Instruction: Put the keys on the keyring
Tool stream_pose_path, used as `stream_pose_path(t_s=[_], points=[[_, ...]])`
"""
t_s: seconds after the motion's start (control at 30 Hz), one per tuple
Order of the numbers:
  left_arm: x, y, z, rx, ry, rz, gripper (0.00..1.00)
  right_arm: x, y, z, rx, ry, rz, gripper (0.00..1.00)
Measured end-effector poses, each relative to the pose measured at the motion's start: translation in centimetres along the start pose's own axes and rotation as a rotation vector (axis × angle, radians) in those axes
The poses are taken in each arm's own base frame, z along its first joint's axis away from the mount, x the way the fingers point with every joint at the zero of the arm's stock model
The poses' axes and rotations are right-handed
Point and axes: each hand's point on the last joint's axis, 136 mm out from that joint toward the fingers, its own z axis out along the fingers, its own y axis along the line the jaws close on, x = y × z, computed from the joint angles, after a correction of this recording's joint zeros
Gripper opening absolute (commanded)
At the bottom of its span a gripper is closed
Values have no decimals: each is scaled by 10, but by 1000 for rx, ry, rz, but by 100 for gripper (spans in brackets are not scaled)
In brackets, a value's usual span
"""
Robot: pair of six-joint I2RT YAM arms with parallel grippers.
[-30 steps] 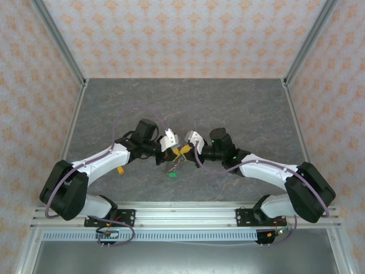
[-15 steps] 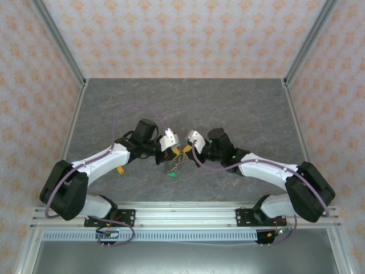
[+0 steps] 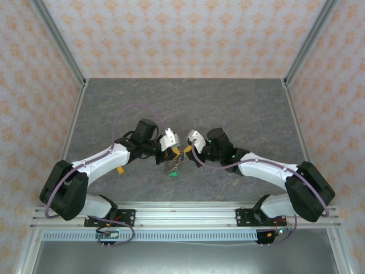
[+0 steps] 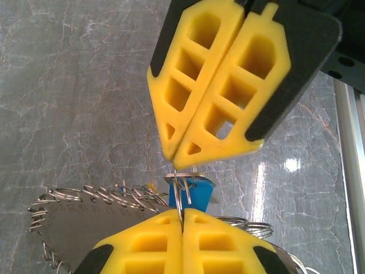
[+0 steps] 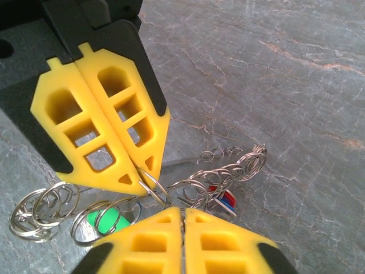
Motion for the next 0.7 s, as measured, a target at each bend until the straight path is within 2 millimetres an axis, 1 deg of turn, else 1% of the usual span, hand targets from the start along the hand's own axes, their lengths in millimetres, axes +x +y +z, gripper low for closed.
stream_pose_path(t_s=[0.1, 0.23, 0.33, 0.4, 0.53, 0.6, 0.7], points=[[-3, -1, -1, 0, -9, 0, 0, 6, 0, 1, 0, 11, 19, 14], [-7, -3, -4, -1, -29, 14, 0, 16, 0, 2, -1, 33, 28, 18], [-9, -3, -5, -4, -35, 19, 0, 17, 1, -2, 6, 32, 28, 19], [-10, -3, -6, -3, -38, 21, 0, 13, 1, -9, 15, 12, 18, 19], [-12, -4, -7, 1, -44, 26, 0, -9, 0, -28, 23, -63, -32, 19], [-13, -6, -8, 9, -51, 28, 0, -17, 3, -35, 5, -93, -78, 20], [-14, -8, -8, 20, -56, 31, 0, -19, 12, -37, -49, -106, -150, 20]])
